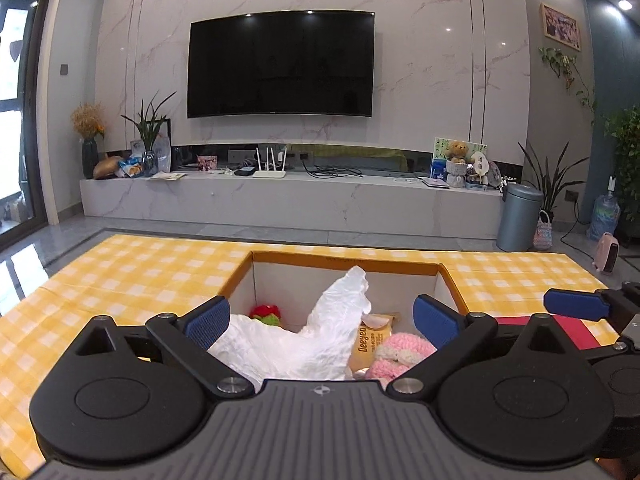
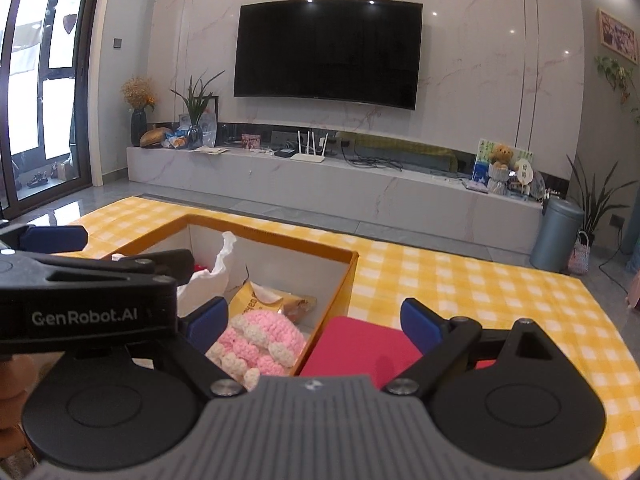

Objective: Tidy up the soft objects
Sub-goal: 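Lower the pink crocheted item into the white box and open the right tool, then lower the white cloth into the white box and open the left tool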

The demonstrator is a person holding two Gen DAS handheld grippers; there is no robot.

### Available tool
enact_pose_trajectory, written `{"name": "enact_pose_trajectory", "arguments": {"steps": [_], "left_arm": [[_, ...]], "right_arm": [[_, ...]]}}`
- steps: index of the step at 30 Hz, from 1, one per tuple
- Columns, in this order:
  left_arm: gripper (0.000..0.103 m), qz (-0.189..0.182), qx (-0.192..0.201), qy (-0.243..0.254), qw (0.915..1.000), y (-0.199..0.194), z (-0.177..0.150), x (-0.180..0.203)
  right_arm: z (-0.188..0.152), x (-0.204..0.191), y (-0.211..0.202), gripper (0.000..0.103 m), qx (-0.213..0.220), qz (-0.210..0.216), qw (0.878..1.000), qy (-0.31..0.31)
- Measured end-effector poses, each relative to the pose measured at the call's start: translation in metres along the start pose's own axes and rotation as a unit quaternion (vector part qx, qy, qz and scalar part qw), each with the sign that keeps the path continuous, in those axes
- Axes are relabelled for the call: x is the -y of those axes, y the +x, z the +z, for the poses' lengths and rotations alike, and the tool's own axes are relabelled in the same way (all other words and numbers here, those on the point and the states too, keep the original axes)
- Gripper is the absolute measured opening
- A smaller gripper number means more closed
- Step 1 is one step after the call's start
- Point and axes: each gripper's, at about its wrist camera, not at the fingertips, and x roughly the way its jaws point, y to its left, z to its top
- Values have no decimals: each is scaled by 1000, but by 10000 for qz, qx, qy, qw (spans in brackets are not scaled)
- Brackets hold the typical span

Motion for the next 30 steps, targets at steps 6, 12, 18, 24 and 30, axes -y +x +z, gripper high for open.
{"name": "enact_pose_trajectory", "arguments": {"steps": [6, 12, 18, 24, 30], "left_arm": [[103, -101, -188, 64, 9998, 3, -3, 1], [103, -62, -248, 124, 9996, 5, -6, 4], [103, -68, -310, 81, 9995, 6, -5, 2], [103, -42, -317, 119, 9994, 5, -5, 3], [103, -35, -334, 147, 9993, 7, -5, 3]], "right_arm": [[-11, 3, 5, 91, -151, 117, 9998, -35], [-16, 5, 13, 91, -282, 127, 9995, 26], [-18, 4, 15, 91, -276, 55, 9996, 45], [-18, 3, 15, 91, -310, 8, 9995, -16], [-17, -1, 16, 92, -353, -59, 9993, -69]]}}
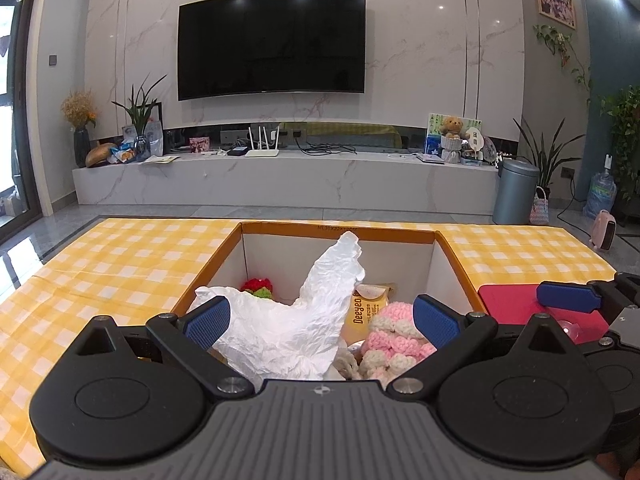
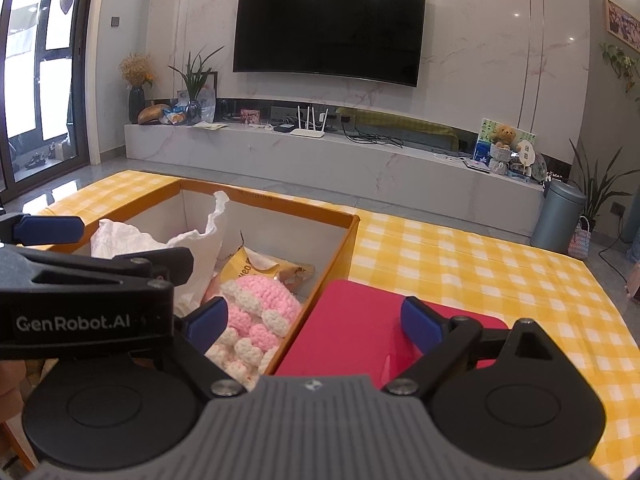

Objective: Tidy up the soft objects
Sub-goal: 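Lower the white cloth into the white box and open the left tool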

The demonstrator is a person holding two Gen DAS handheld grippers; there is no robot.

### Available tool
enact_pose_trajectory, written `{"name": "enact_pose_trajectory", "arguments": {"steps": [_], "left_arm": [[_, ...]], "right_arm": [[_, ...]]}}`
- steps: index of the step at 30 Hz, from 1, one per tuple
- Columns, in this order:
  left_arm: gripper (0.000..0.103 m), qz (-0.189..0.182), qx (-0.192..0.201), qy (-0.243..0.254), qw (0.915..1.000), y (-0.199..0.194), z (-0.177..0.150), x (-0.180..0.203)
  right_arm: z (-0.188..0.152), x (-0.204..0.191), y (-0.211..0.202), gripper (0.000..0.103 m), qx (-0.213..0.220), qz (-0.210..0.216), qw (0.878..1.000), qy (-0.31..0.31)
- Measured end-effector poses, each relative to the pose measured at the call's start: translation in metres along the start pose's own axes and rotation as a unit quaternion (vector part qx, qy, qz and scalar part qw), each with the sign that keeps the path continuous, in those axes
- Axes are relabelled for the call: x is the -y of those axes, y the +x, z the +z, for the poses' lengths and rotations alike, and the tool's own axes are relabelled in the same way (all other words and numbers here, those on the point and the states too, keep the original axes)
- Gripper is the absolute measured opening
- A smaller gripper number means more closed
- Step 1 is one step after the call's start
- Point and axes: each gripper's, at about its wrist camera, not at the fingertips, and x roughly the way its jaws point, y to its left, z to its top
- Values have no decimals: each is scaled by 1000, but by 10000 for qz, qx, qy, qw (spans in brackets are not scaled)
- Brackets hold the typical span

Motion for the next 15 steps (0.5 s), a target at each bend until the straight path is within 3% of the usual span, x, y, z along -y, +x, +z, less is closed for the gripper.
{"name": "enact_pose_trajectory", "arguments": {"steps": [15], "left_arm": [[103, -3, -38, 28, 10000, 1, -1, -1]], "right_arm": [[-2, -2, 0, 93, -7, -63, 10000, -55]]}}
